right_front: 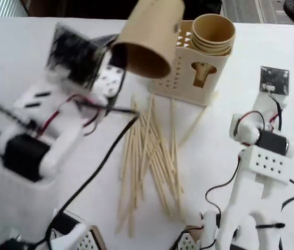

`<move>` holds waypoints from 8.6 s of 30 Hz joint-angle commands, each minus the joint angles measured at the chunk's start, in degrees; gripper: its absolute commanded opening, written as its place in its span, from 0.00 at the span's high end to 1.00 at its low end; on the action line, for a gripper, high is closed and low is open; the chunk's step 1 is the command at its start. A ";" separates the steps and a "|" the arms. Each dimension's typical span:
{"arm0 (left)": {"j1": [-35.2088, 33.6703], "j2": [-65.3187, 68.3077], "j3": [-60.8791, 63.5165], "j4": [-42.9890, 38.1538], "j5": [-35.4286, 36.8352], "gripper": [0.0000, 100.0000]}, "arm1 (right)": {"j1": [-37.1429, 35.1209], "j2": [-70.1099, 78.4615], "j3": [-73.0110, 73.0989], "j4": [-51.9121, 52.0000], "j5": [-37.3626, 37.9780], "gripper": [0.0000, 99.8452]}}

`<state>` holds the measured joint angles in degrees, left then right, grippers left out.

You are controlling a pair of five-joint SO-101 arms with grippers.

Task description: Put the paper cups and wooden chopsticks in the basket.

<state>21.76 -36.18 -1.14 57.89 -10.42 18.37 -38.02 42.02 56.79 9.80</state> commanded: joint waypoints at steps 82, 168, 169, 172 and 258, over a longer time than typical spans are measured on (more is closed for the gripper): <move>-39.25 37.32 -65.14 44.48 -11.60 0.85 | -3.65 -7.43 9.41 -7.16 -0.09 0.96; -64.48 60.09 -32.79 22.95 -78.95 0.72 | -7.52 -7.08 12.31 -7.60 0.00 0.96; -64.22 60.00 -30.24 19.52 -78.95 0.72 | -7.52 -6.99 12.40 -7.60 0.00 0.96; -63.16 60.00 -24.09 11.16 -78.95 0.72 | -7.52 -6.99 12.40 -7.69 0.00 0.96; 4.26 -7.69 34.81 2.46 -10.37 0.70 | -19.12 -42.24 22.86 3.65 15.91 0.88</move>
<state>29.14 -36.88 41.23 55.08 -20.79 1.49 -81.89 68.22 58.20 22.90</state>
